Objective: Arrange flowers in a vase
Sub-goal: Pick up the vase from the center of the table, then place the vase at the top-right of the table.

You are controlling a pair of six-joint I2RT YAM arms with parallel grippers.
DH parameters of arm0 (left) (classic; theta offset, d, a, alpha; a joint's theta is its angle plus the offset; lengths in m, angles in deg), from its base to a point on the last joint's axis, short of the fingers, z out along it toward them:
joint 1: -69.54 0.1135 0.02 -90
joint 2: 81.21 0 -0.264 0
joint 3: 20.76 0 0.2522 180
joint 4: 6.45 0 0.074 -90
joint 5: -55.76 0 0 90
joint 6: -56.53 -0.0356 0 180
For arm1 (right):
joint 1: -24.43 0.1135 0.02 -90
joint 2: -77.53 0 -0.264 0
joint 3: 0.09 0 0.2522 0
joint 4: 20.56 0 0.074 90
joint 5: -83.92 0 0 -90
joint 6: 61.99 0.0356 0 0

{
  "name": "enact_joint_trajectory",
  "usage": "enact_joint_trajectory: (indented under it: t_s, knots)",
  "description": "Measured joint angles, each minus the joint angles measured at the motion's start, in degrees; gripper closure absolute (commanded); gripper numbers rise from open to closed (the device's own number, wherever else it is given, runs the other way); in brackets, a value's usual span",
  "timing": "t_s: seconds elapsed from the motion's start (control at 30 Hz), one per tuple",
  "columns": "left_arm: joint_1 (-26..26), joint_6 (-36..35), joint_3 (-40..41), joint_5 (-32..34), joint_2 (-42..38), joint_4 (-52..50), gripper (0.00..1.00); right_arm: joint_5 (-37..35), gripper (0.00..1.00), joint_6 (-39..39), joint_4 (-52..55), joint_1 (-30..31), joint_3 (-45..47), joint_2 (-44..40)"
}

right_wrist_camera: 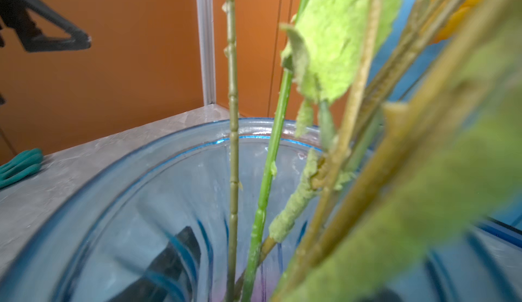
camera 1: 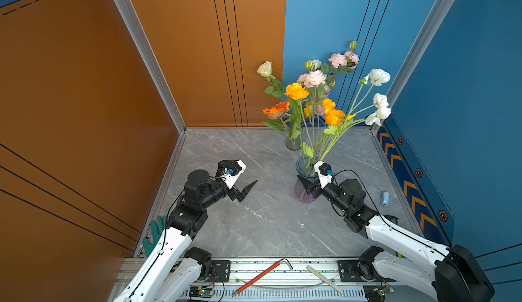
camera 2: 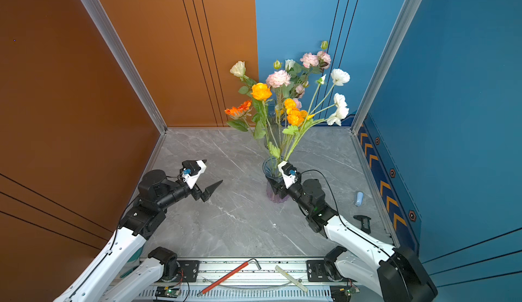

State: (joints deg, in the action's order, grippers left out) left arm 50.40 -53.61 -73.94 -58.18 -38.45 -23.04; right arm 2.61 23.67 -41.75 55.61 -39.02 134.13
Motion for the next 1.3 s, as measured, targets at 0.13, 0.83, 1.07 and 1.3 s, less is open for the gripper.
enact_joint_trajectory:
  t_s: [0.13, 0.83, 1.07, 1.3]
  knots:
    - [0.0, 0.0, 0.0, -0.02, 0.13, 0.0, 0.02, -0.02, 0.46, -0.2, 4.85, -6.67, 0.0, -7.39]
    - [0.07, 0.0, 0.0, -0.44, 0.94, 0.0, 0.02, -8.79, 0.48, -0.59, 1.05, -23.98, -7.72, 11.08]
    - [0.13, 0.0, 0.0, -0.79, 1.31, 0.0, 0.02, -7.06, 0.49, 3.02, -16.22, -30.38, -10.47, 24.87]
    - [1.16, 0.0, 0.0, -1.09, 1.46, -0.02, 0.02, -6.69, 0.48, 6.32, -28.55, -34.12, -15.8, 39.19]
